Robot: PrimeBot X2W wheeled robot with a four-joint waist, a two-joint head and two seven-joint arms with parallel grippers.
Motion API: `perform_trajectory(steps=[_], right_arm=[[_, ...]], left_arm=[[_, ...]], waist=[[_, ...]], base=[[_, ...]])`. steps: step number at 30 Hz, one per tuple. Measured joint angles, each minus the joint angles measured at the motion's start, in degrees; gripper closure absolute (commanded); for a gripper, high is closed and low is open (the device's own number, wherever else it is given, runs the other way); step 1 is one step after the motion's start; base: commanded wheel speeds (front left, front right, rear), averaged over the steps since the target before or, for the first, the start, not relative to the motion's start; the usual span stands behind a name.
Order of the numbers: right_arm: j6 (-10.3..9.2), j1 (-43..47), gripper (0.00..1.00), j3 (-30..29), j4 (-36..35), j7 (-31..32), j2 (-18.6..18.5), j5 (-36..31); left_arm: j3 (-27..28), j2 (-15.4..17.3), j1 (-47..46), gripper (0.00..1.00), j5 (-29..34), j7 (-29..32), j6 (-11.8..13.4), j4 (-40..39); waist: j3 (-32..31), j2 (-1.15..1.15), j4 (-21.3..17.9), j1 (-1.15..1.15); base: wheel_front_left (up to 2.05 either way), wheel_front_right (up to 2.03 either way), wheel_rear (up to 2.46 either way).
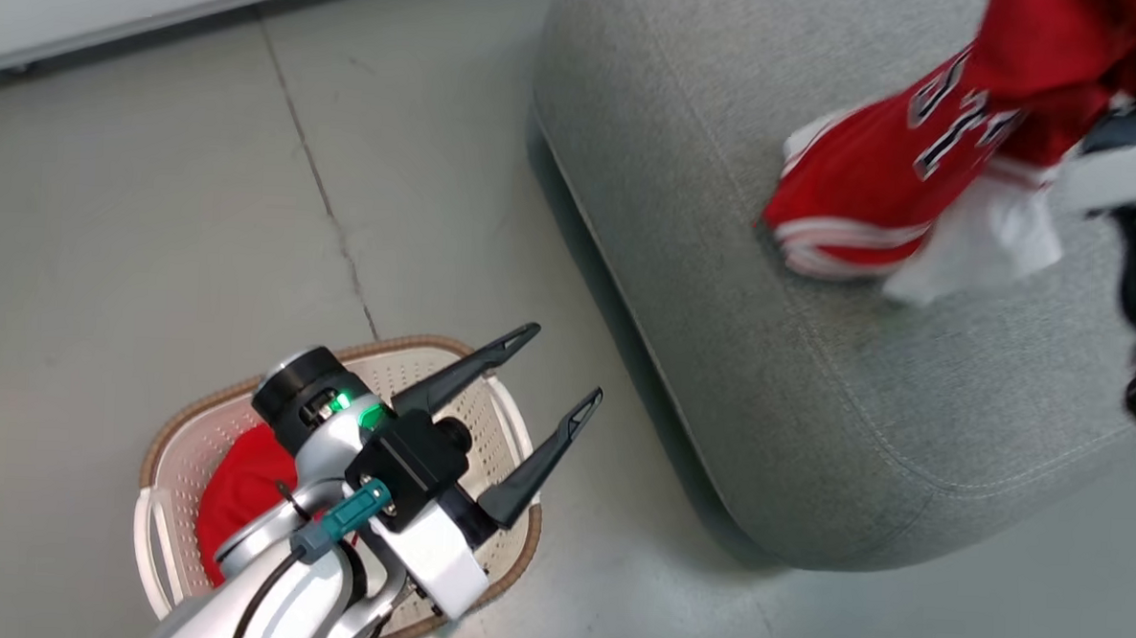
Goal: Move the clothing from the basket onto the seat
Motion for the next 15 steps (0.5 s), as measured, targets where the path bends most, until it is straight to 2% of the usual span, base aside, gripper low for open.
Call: perform_trajectory(steps=[6,9,15], right_arm=[[0.0,-6.7,1.0,-4.4,6.3,-1.2,-3.4,1.2],[0.0,-7.8,1.0,-4.3,11.3,-1.2,-4.6,1.5],[0.02,-8.2,1.0,-4.6,22.5,-2.3,-3.9,2.9]], left_arm=[[-0.5,1.3,-3.7,0.0,1.1,0.8,-0.4,-2.2],[-0.7,2.0,-5.3,0.0,1.4,1.4,-0.4,-3.4],[-0.9,3.5,-7.3,0.0,1.8,2.0,-0.7,-4.3]], waist=[[5.3,0.0,1.2,0.0],[8.2,0.0,1.9,0.0],[13.0,0.0,3.2,0.0]], base=[[0.0,0.0,0.0],[0.0,0.0,0.0],[0.0,0.0,0.0]])
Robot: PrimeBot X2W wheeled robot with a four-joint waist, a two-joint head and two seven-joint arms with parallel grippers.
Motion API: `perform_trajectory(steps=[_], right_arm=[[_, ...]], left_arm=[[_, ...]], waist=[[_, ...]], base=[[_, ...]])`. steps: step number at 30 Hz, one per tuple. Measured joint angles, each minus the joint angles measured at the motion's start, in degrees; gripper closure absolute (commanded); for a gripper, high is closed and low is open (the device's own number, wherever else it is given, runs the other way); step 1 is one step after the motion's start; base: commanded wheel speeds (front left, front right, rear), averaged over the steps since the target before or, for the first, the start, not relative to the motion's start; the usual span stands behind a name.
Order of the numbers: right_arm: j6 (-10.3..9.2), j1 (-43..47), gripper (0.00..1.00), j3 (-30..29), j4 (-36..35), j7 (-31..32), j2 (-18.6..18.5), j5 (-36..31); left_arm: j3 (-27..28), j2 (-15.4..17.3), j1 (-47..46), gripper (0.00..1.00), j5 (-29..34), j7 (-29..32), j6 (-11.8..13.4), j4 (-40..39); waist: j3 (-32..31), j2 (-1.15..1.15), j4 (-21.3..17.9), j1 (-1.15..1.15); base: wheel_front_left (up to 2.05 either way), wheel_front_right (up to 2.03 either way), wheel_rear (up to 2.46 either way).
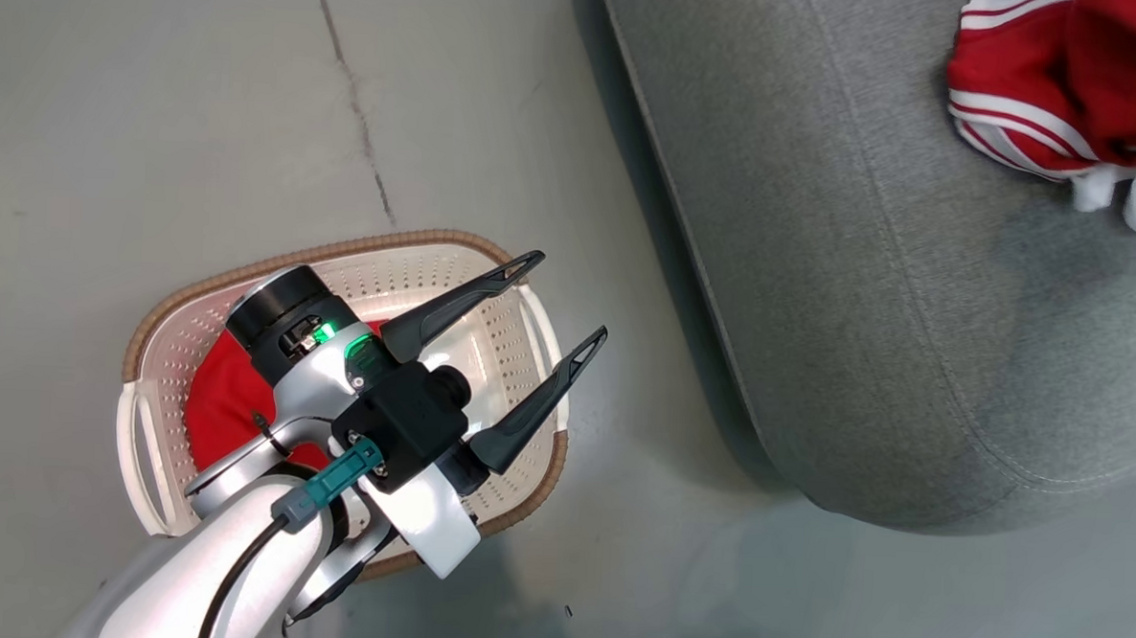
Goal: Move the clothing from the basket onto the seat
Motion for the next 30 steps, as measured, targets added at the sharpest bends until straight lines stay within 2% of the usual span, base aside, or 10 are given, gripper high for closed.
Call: perform_trajectory(steps=[4,8,9,10,11,25,30], right_arm=[[0.0,1.2,1.0,-0.6,7.5,-0.7,1.0,1.1],[0.0,2.1,1.0,-0.5,11.2,-1.5,1.8,2.1],[0.0,2.1,0.8,-0.5,11.5,-1.5,1.9,2.5],[0.0,2.1,0.69,-0.4,11.6,-1.6,1.8,2.5],[0.0,2.1,0.0,-0.3,11.7,-1.6,1.8,2.6],[0.01,9.0,0.0,1.8,6.6,-1.8,-0.2,-0.2],[0.0,13.1,0.0,3.5,2.9,-1.8,0.2,-0.7]], left_arm=[[-0.2,0.2,-0.4,0.0,0.0,0.0,-0.1,-0.1],[-0.2,0.5,-0.7,0.0,0.0,0.0,-0.1,-0.1],[-0.2,0.6,-0.7,0.0,-0.1,0.0,-0.1,0.0],[-0.1,0.7,-0.7,0.0,-0.2,0.0,0.1,0.1],[-0.1,0.8,-0.7,0.0,-0.3,0.0,0.2,0.3],[-0.8,-2.4,2.8,0.0,-3.2,-3.5,2.5,4.9],[0.2,-3.4,5.2,0.0,-4.8,-5.1,4.6,7.0]], waist=[[1.7,0.0,1.0,0.0],[1.9,0.0,1.4,0.0],[1.8,0.0,1.3,0.0],[1.6,0.0,1.2,0.0],[1.3,0.0,1.1,0.0],[-8.9,0.0,1.5,0.0],[-12.9,0.0,3.0,0.0]], base=[[0.0,0.0,0.0],[0.0,0.0,0.0],[0.0,0.0,0.0],[0.0,0.0,0.0],[0.0,0.0,0.0],[0.0,0.0,0.0],[0.0,0.0,0.0]])
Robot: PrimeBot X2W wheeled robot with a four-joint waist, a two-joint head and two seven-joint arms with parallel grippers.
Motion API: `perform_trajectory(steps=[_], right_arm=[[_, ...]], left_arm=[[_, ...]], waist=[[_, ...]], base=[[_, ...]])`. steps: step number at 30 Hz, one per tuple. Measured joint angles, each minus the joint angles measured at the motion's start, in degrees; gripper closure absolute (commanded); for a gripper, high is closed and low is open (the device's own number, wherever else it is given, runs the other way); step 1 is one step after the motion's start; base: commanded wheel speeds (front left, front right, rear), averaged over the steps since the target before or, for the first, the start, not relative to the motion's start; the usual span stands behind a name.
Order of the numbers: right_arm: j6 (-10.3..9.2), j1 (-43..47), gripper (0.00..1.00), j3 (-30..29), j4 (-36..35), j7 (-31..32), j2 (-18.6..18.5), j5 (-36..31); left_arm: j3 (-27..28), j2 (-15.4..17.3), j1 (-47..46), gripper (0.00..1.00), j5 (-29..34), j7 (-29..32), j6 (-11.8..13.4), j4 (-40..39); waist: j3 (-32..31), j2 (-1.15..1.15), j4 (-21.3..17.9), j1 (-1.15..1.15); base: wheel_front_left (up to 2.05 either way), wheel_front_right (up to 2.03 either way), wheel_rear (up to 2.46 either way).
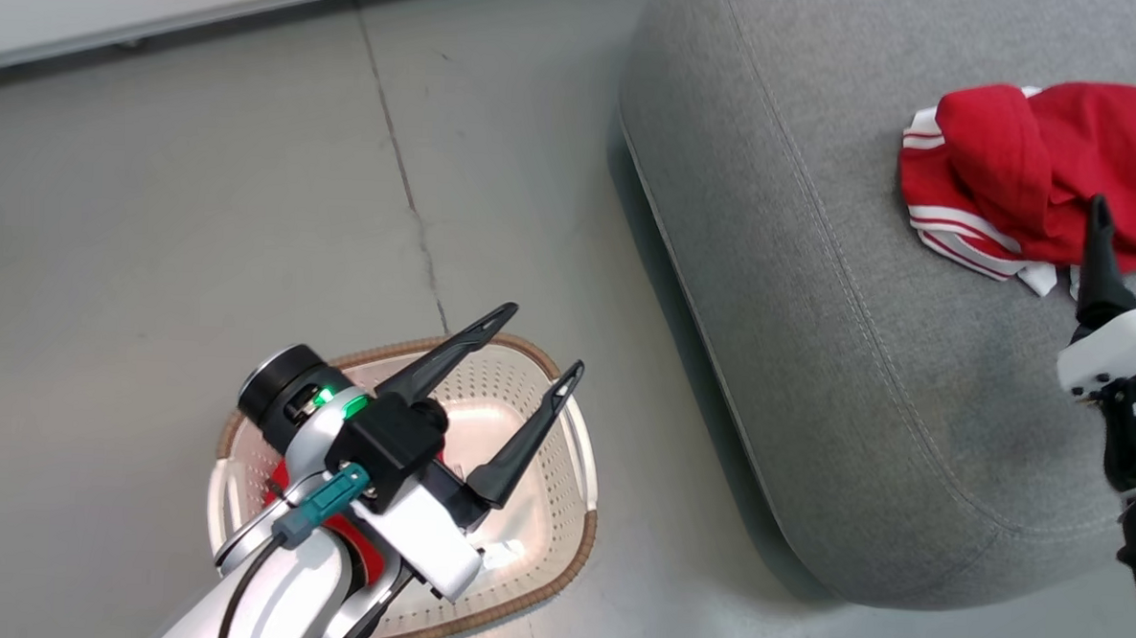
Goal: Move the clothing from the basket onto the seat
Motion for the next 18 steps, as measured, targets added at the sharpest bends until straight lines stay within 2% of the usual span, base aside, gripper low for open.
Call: perform_trajectory(steps=[7,13,18], right_arm=[[0.0,6.2,0.0,1.4,-9.6,0.0,2.3,-2.7],[0.02,12.7,0.0,-1.0,-21.1,0.4,6.0,-7.5],[0.03,18.8,0.0,-1.9,-30.7,3.9,10.0,-12.2]], left_arm=[[3.1,-1.0,3.4,0.0,-3.0,-2.4,3.6,2.0],[6.6,-1.7,5.9,0.0,-5.8,-4.3,6.9,3.3],[9.4,-2.2,7.3,0.0,-7.6,-5.5,9.0,4.1]], waist=[[-4.8,0.0,3.0,0.0],[-8.1,0.0,6.6,0.0],[-10.4,0.0,10.1,0.0]], base=[[0.0,0.0,0.0],[0.0,0.0,0.0],[0.0,0.0,0.0]])
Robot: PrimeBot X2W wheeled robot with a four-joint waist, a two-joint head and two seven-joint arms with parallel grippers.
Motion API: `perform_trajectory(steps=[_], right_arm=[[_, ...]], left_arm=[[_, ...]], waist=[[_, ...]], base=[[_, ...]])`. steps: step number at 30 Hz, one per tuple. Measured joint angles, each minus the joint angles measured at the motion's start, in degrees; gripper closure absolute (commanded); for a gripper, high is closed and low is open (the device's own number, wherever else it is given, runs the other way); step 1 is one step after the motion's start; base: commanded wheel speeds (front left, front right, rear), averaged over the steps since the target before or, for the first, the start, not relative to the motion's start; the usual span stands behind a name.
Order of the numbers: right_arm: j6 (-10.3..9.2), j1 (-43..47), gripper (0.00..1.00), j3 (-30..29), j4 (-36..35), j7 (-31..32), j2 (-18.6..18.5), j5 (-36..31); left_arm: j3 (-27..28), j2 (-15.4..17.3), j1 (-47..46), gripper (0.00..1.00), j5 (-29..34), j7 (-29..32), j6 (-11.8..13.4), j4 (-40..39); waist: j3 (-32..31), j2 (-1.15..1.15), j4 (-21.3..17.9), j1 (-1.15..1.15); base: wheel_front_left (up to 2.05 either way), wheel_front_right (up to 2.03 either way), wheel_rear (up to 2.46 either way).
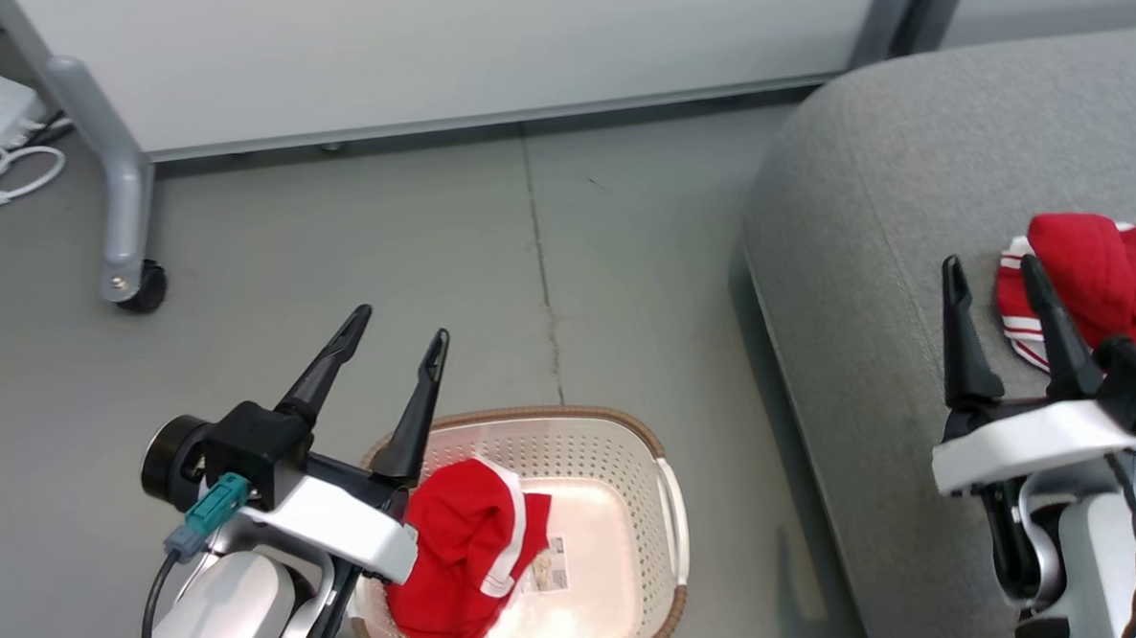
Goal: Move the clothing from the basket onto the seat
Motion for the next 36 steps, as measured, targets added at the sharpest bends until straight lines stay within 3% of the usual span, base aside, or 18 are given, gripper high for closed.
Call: perform_trajectory(steps=[5,19,36], right_arm=[[0.0,5.3,0.0,-1.4,-6.9,4.2,1.9,-2.6],[0.0,15.4,0.0,-2.9,-15.6,10.1,3.0,-4.1],[0.0,22.9,0.0,-4.1,-18.9,11.8,3.1,-3.2]], left_arm=[[2.6,0.0,2.2,0.0,-1.5,-1.0,1.5,1.0],[9.7,0.6,9.2,0.0,-3.9,-2.4,4.5,1.4],[13.4,-0.9,14.4,0.0,-1.2,-2.6,3.0,0.9]], waist=[[-2.5,0.0,2.9,0.0],[-8.2,0.0,8.2,0.0],[-10.8,0.0,8.7,0.0]], base=[[0.0,0.0,0.0],[0.0,0.0,0.0],[0.0,0.0,0.0]])
